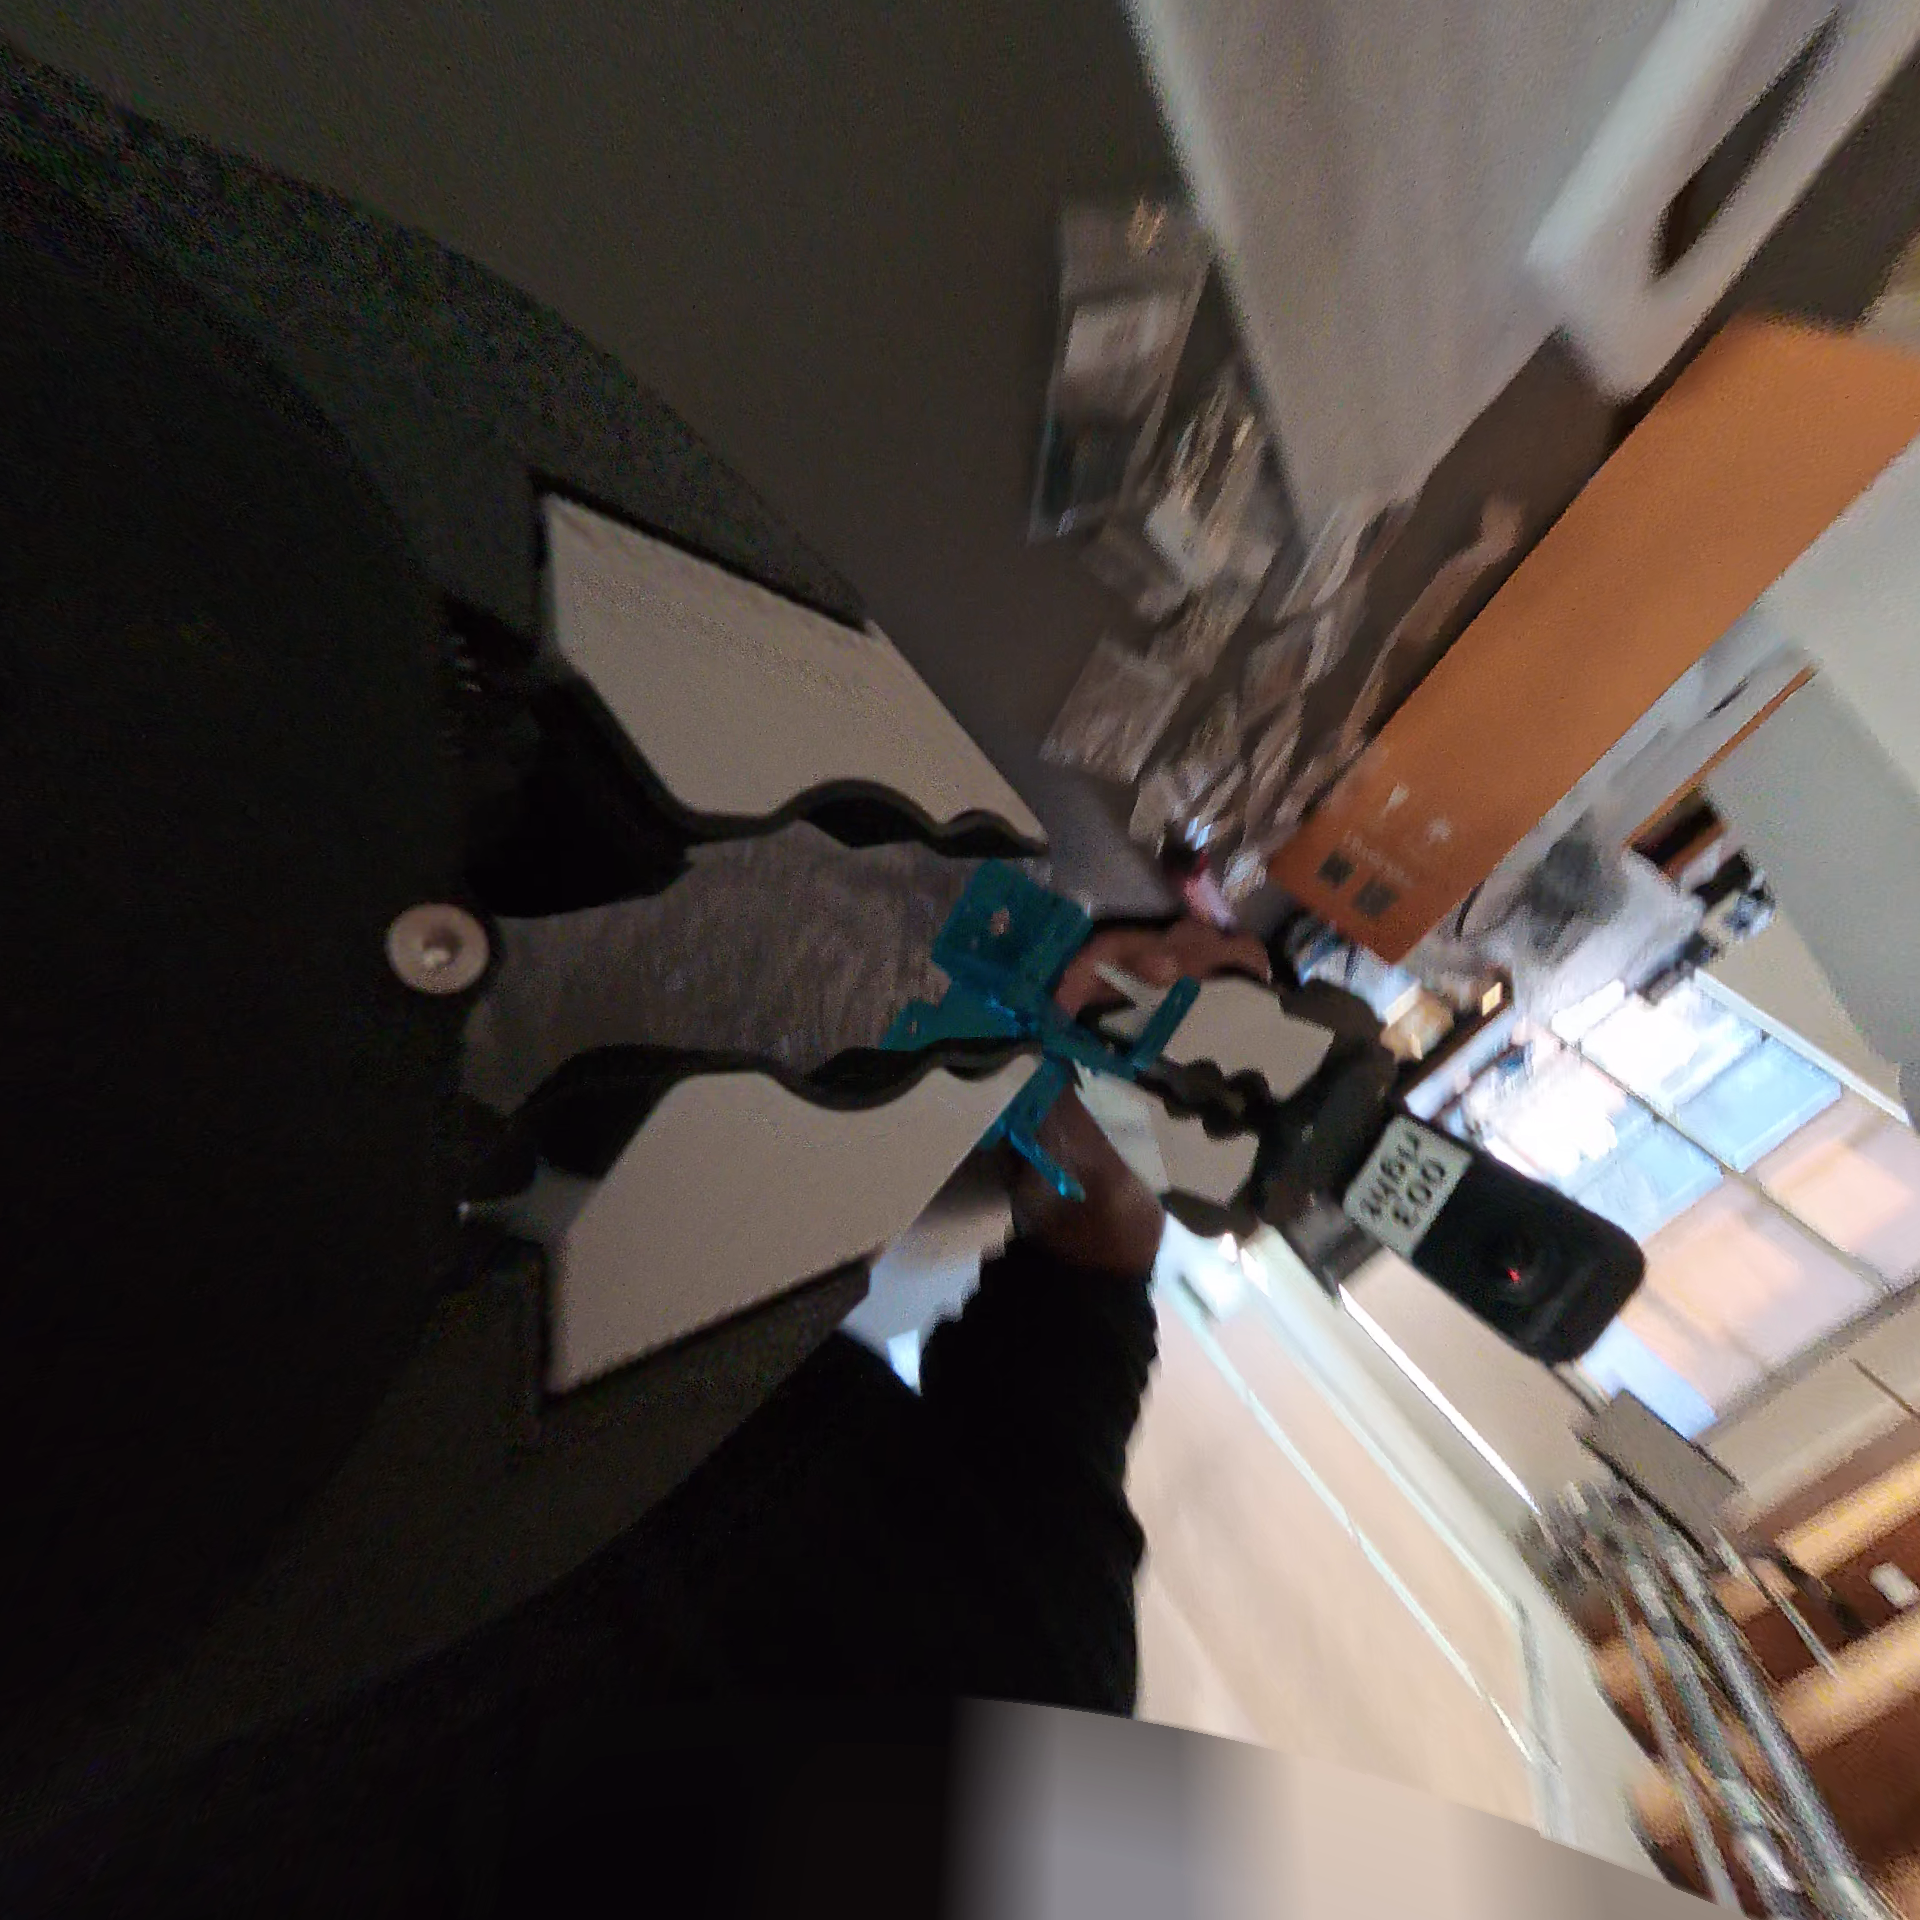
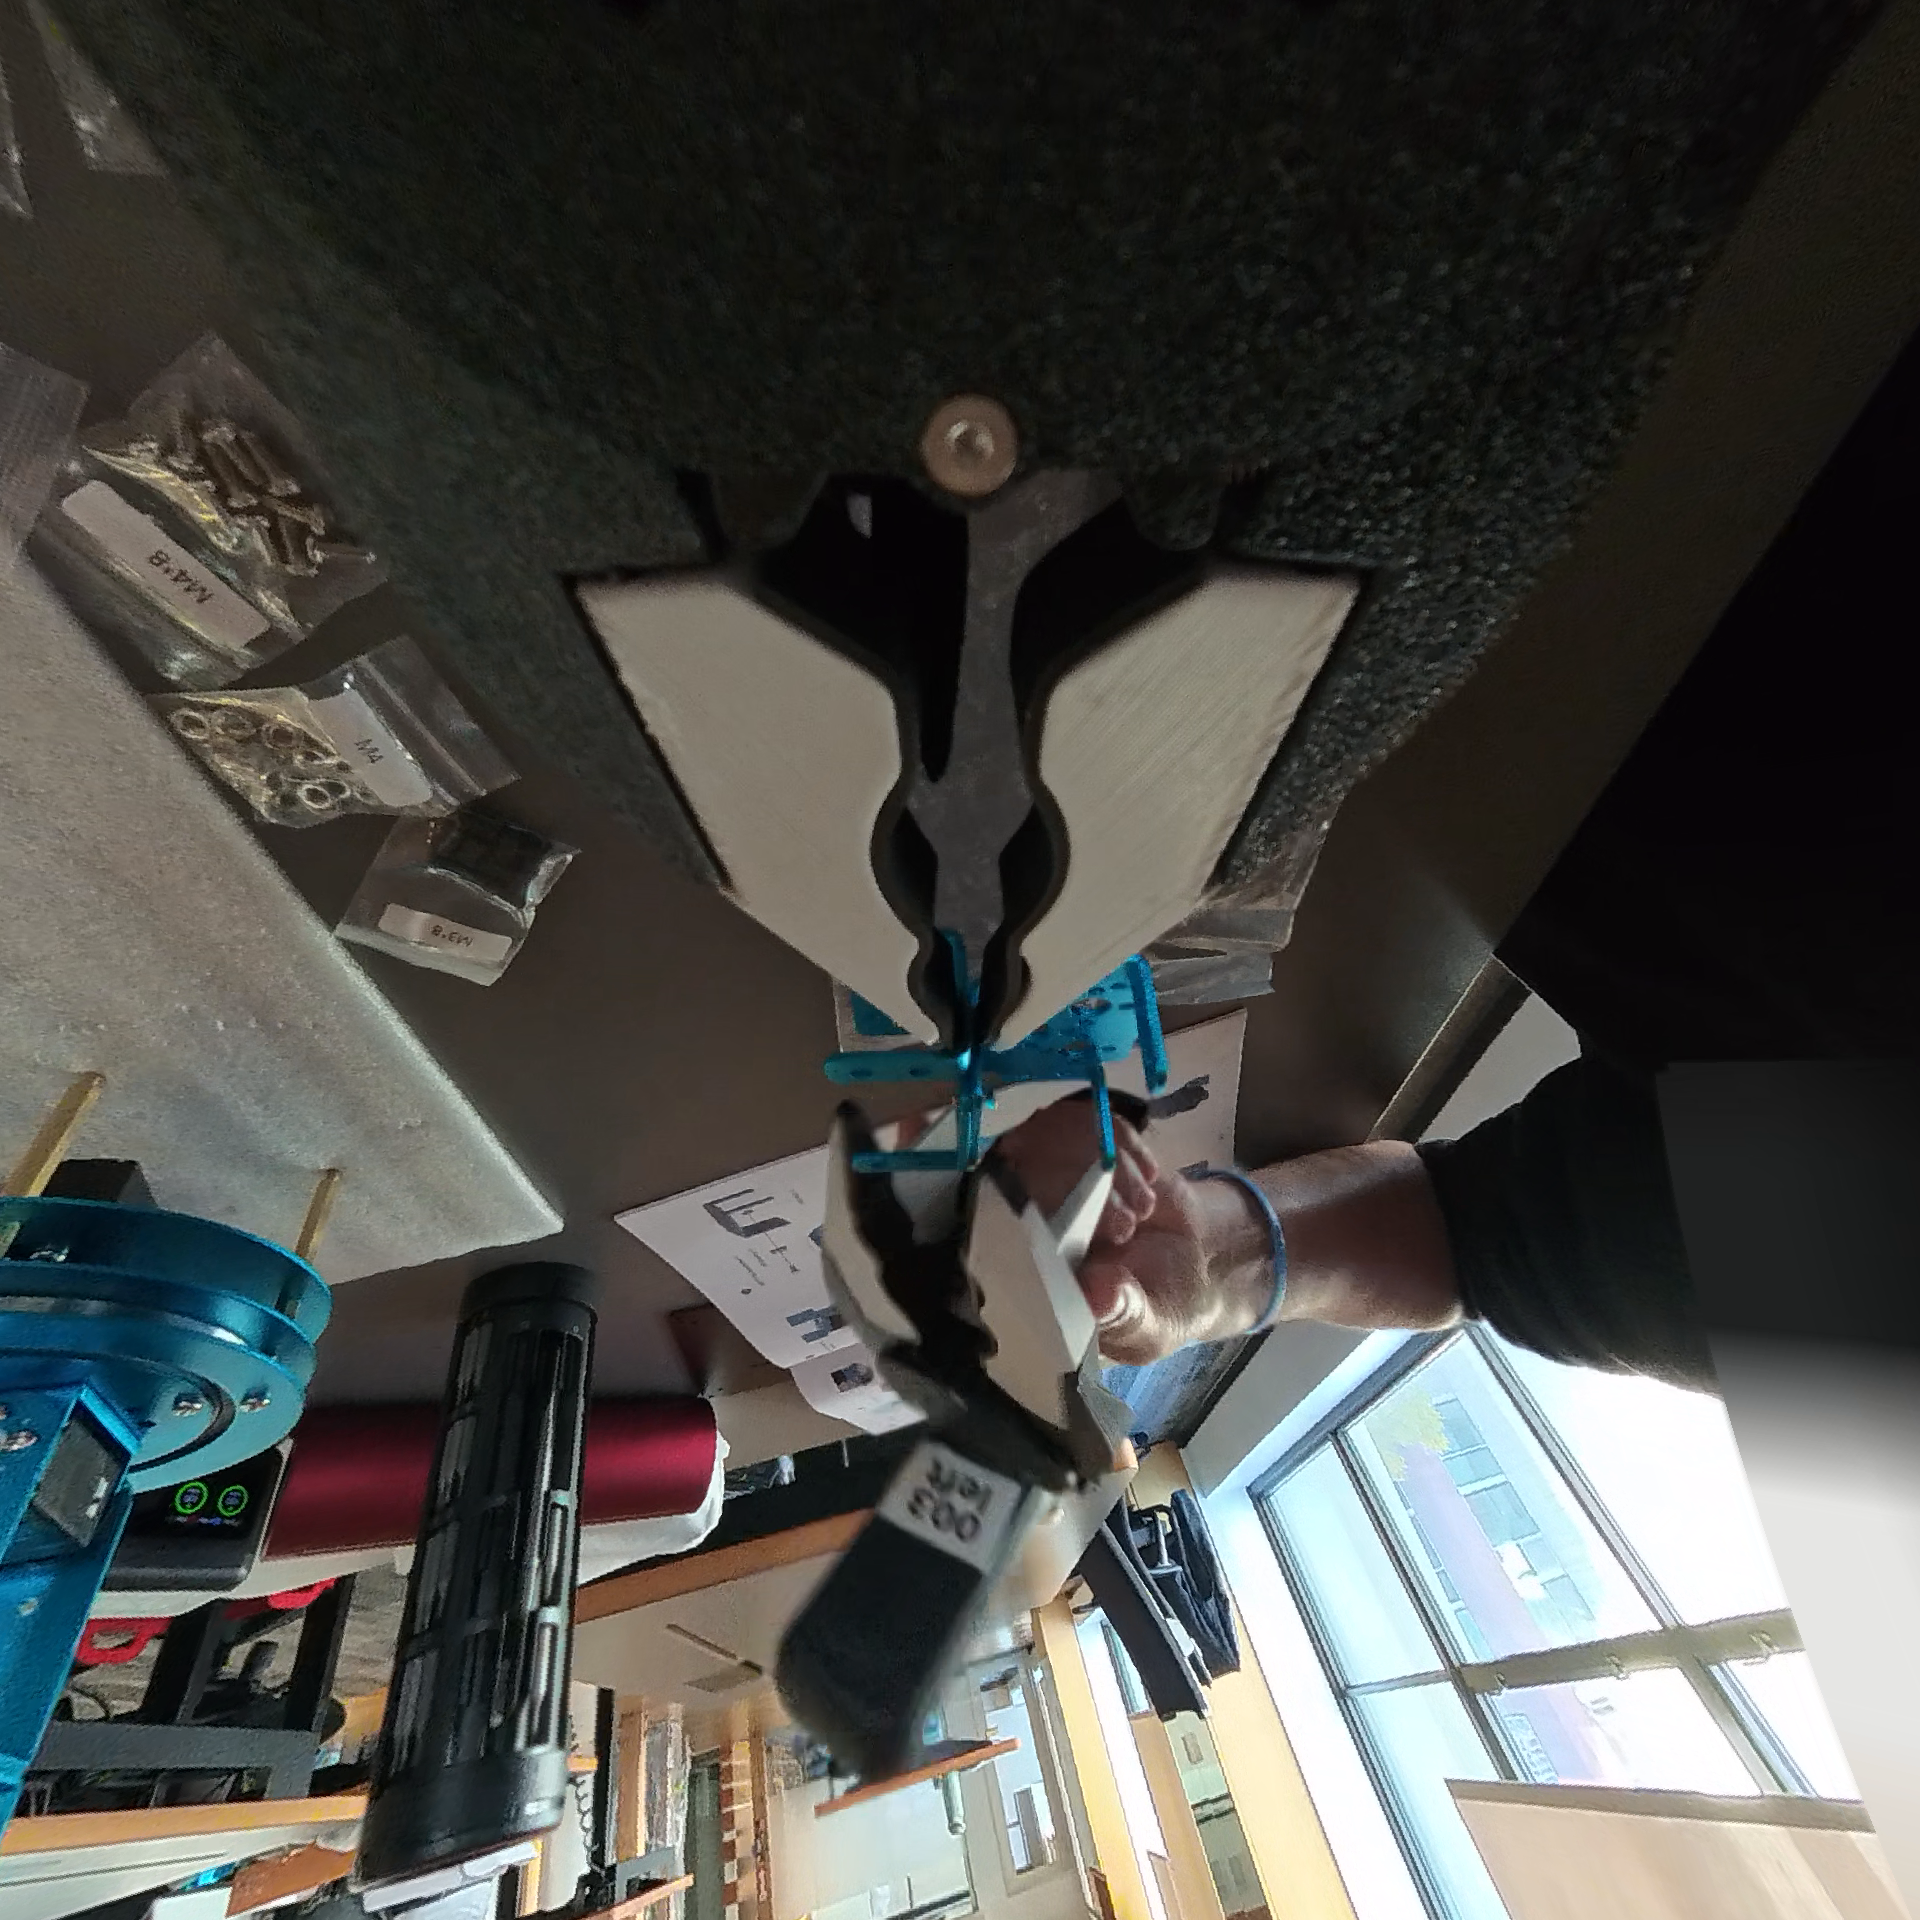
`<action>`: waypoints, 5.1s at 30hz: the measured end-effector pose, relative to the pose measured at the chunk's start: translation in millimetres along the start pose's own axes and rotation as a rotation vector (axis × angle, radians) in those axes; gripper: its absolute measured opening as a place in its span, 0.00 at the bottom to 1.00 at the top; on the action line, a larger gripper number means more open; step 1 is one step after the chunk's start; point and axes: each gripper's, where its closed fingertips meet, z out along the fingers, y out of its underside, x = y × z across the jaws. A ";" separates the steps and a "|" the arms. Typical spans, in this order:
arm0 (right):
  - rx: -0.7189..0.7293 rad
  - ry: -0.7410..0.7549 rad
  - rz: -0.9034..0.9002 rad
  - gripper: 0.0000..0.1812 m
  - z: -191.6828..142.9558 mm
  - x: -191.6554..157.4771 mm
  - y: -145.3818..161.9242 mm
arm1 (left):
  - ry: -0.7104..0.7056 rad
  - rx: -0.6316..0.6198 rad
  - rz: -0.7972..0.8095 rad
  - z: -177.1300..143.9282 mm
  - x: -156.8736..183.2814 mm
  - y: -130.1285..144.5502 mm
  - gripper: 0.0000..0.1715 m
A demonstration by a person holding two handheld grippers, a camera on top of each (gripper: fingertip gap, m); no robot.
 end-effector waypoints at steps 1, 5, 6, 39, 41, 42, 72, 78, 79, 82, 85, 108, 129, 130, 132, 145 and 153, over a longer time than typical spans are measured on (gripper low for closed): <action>0.001 0.008 -0.004 0.02 -1.0 1.7 -0.1 | -0.072 -0.002 0.098 -4.8 -5.5 -4.0 0.22; -0.020 0.017 -0.035 0.02 -1.9 3.3 1.2 | -0.243 -0.010 0.525 -12.5 5.4 -15.5 0.23; -0.028 0.013 -0.040 0.02 -0.5 2.0 2.7 | -0.230 -0.010 0.578 -9.7 15.5 -14.7 0.24; -0.191 -0.203 -0.121 0.09 -10.5 -37.5 23.0 | -0.051 -0.464 0.816 10.0 38.8 69.2 0.02; -0.206 -0.199 -0.097 0.10 -19.8 -35.4 16.2 | -0.067 -0.504 0.796 9.6 32.7 79.5 0.02; -0.207 -0.194 -0.099 0.14 -20.4 -38.3 11.6 | -0.082 -0.514 0.771 10.5 29.1 82.6 0.02; -0.746 -0.123 -0.186 0.08 -44.9 3.9 92.7 | -0.088 -0.485 0.640 11.4 25.8 94.2 0.01; -0.884 -0.084 -0.264 0.07 -41.7 12.4 112.0 | -0.103 -0.527 0.710 15.2 24.7 105.4 0.01; -0.880 -0.085 -0.272 0.07 -40.9 11.9 111.5 | -0.117 -0.546 0.745 14.5 21.5 107.9 0.01; -0.901 -0.065 -0.279 0.05 -40.8 13.6 112.0 | -0.099 -0.595 0.819 12.3 20.4 117.7 0.02; -0.923 -0.052 -0.300 0.03 -40.0 14.8 111.9 | -0.061 -0.606 0.825 12.3 25.1 122.9 0.02; -0.572 -0.463 -0.018 0.02 5.3 -53.1 57.5 | -0.168 -0.518 1.124 20.4 32.8 108.3 0.02; -0.564 -0.573 0.088 0.03 1.4 -57.7 54.5 | 0.081 -0.644 1.055 5.3 38.0 132.9 0.02; -0.563 -0.561 0.093 0.03 -1.3 -55.7 57.7 | 0.112 -0.667 1.053 4.4 38.1 134.4 0.02; -0.552 -0.553 0.107 0.03 -5.8 -55.9 62.3 | 0.170 -0.727 1.077 1.9 37.1 138.0 0.02; -0.600 -0.566 0.095 0.02 -5.4 -66.6 78.1 | 0.384 -0.894 0.999 -6.5 33.9 138.7 0.03; -0.602 -0.563 0.108 0.02 -4.6 -63.6 79.4 | 0.375 -0.879 1.004 -8.7 29.3 135.2 0.03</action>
